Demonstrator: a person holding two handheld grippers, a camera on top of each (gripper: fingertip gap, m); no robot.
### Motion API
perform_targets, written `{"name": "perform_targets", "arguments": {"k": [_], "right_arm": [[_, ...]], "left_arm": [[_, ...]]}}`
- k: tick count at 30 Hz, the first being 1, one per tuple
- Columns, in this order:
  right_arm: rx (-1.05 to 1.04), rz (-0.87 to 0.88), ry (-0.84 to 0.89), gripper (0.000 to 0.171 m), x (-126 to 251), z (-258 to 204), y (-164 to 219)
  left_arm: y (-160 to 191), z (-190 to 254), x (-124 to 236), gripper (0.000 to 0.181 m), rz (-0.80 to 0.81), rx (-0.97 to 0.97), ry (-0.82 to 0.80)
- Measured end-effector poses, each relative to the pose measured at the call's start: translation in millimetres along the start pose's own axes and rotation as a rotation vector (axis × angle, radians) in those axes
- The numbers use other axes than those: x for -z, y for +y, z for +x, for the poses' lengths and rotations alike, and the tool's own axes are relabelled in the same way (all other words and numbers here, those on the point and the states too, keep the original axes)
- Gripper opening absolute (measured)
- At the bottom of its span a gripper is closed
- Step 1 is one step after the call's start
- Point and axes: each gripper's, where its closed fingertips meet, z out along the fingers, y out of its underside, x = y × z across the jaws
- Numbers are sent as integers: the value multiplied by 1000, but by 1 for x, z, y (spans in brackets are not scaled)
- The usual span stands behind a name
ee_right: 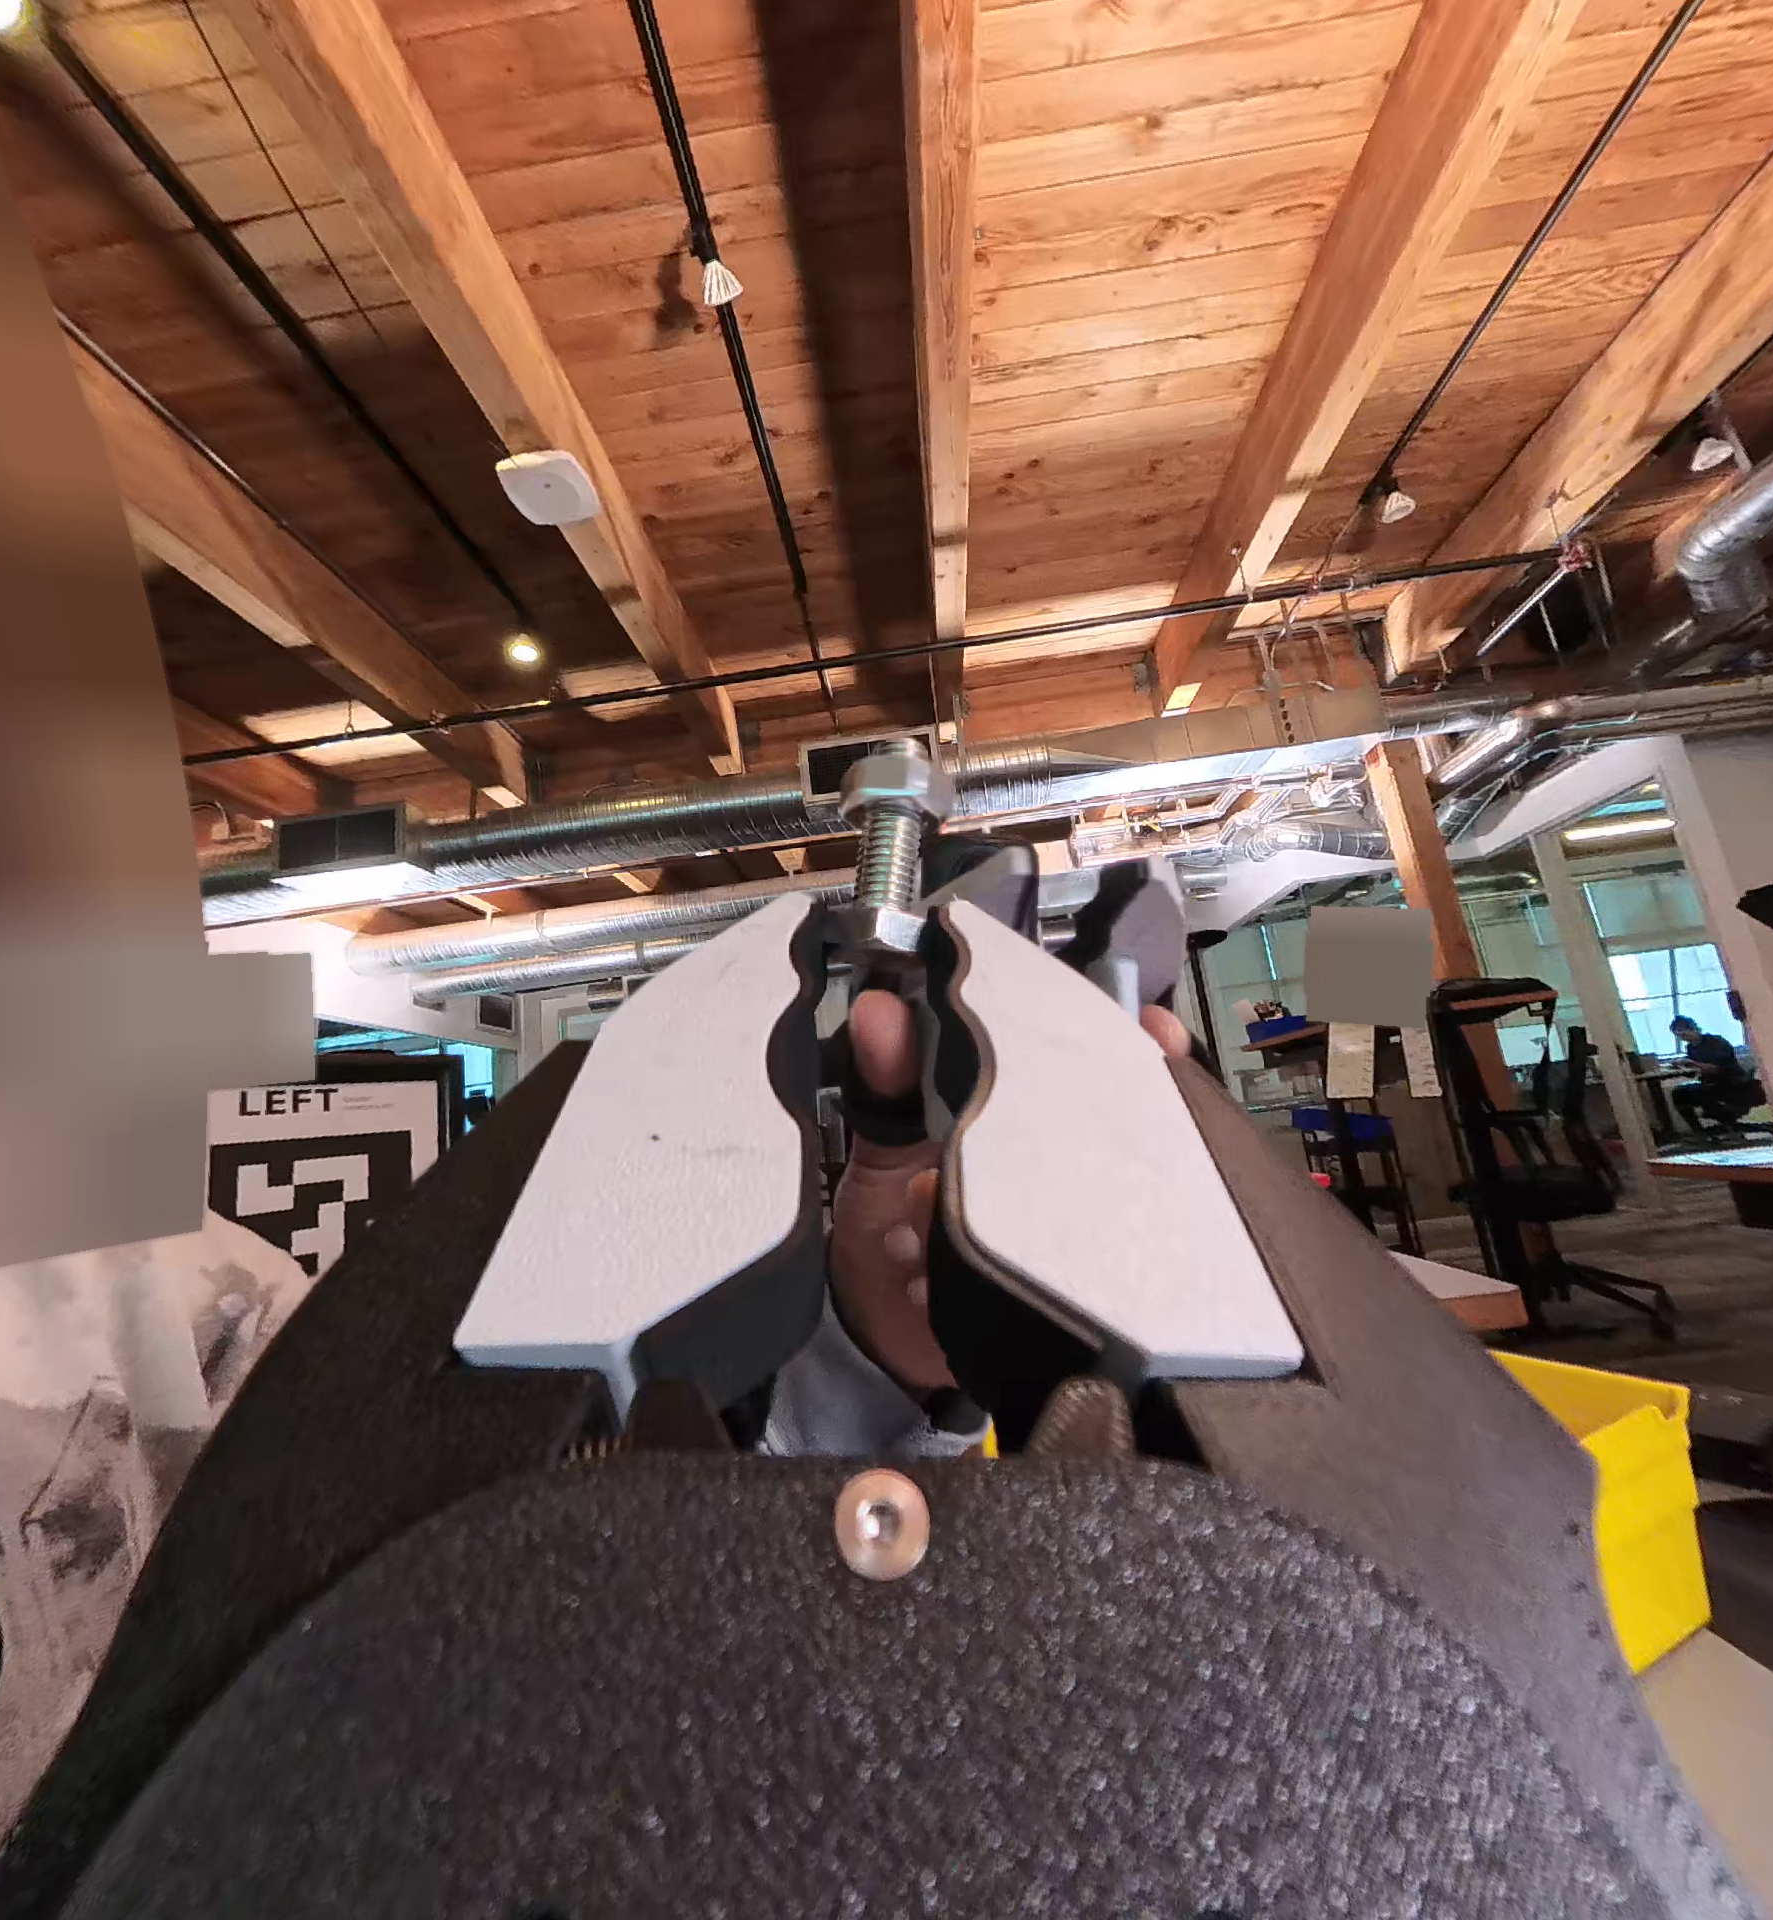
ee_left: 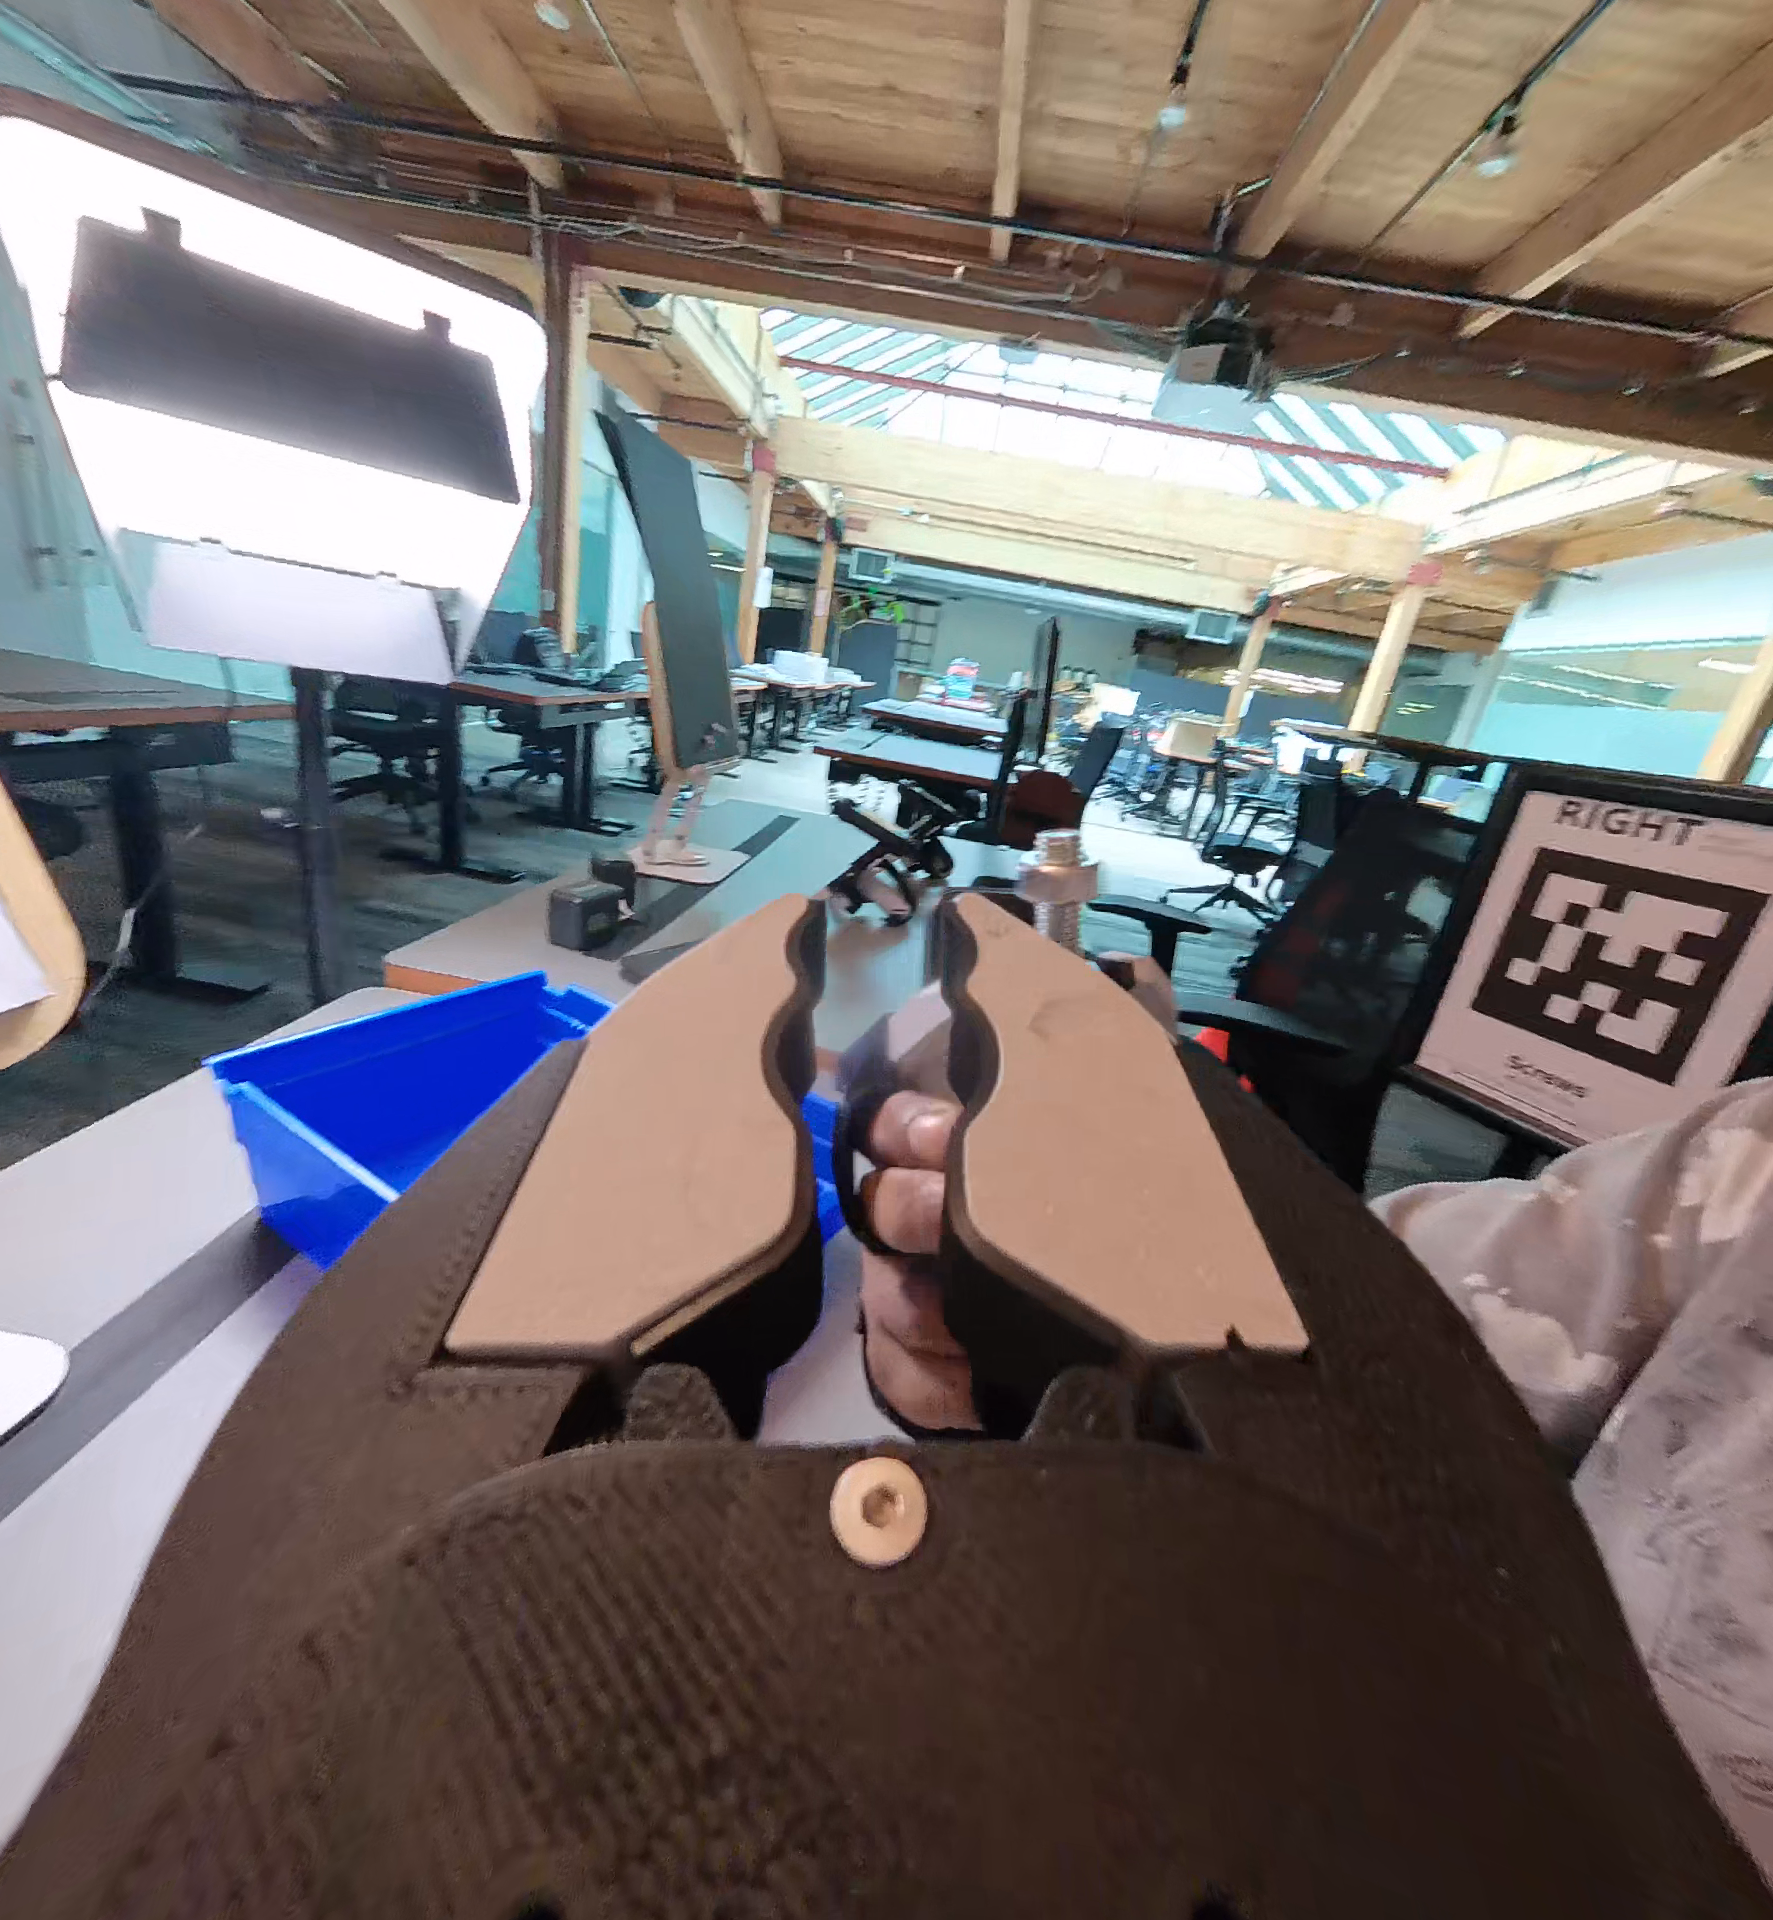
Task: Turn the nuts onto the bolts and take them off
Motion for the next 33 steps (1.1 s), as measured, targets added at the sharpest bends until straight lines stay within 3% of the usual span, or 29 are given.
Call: {"name": "perform_targets", "arguments": {"k": [4,7,8,9,17,20,21,23,32,33], "right_arm": [[5,-17,36,18,1,7,6],[0,-25,37,18,0,7,9],[-6,-10,31,18,1,6,6],[-16,-7,4,19,1,2,4],[17,-28,11,18,0,1,2],[14,-39,12,18,-1,1,6],[10,-27,4,19,0,0,4],[20,-42,-20,18,-1,-5,3],[23,-56,7,18,0,0,7],[21,-49,14,18,0,1,6]], "left_arm": [[3,23,-9,32,-9,-19,82],[7,19,-14,35,-32,-46,43],[7,13,-11,19,-29,-29,14],[9,1,-9,16,-48,-26,-46],[4,29,-11,36,-28,-8,94],[10,23,-14,36,-55,-23,59],[10,12,-11,18,-58,-2,1],[11,-3,-6,18,-67,-10,-56],[14,26,-15,38,-78,-2,89],[13,21,-13,30,-74,5,64]]}}
